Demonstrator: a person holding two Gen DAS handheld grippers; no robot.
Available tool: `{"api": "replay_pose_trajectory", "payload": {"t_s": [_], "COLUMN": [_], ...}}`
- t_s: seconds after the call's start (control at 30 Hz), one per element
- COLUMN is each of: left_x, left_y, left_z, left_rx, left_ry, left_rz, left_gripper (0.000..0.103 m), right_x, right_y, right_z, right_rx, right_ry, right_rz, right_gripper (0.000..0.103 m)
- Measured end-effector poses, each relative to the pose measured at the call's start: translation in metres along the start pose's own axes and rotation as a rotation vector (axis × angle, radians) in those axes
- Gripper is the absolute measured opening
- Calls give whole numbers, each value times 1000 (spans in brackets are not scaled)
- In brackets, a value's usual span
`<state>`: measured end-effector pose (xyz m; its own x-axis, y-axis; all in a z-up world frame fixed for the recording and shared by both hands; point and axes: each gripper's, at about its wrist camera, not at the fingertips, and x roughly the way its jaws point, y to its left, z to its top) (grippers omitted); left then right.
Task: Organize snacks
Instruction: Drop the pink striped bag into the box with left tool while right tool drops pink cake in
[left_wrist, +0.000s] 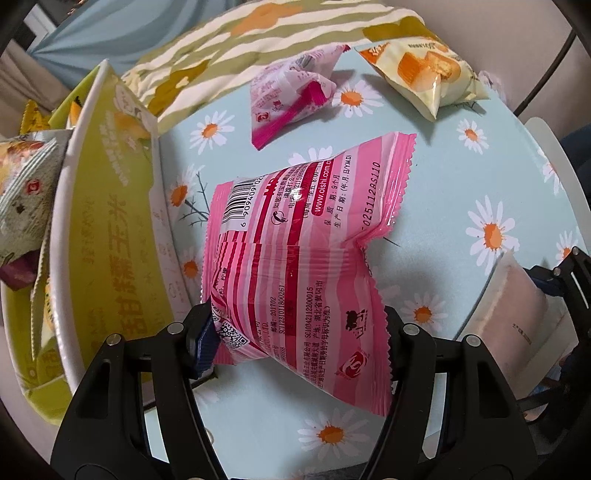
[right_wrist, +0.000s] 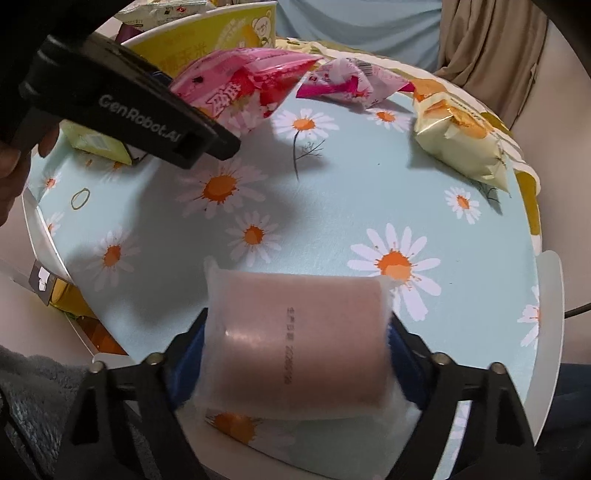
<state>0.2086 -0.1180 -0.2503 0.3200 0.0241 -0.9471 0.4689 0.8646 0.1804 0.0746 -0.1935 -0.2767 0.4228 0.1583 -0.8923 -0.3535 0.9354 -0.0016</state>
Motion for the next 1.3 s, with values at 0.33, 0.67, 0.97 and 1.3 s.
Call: {"api": "replay_pose_trajectory", "payload": {"t_s": [0.33,0.67,0.97,1.3], "left_x": [-46,-144,-179,-128], "left_y": [6,52,151,248], "left_z": [-1,-20,-63,-87], "left_rx": [-68,-245,-394,-375], "left_ry": [-90,-254,-313,-183], "left_rz": [-11,16,71,103], "left_gripper": [66,66,66,69], "right_x": [-25,-100,-141,-127], "right_y": [-13,-8,38,116], "right_z": [5,58,123,195], "right_rx": [75,1,-20,42], "right_ry": [-61,-224,-334,-335], "right_rz": [54,89,209,237], "right_gripper": [71,71,71,71]}}
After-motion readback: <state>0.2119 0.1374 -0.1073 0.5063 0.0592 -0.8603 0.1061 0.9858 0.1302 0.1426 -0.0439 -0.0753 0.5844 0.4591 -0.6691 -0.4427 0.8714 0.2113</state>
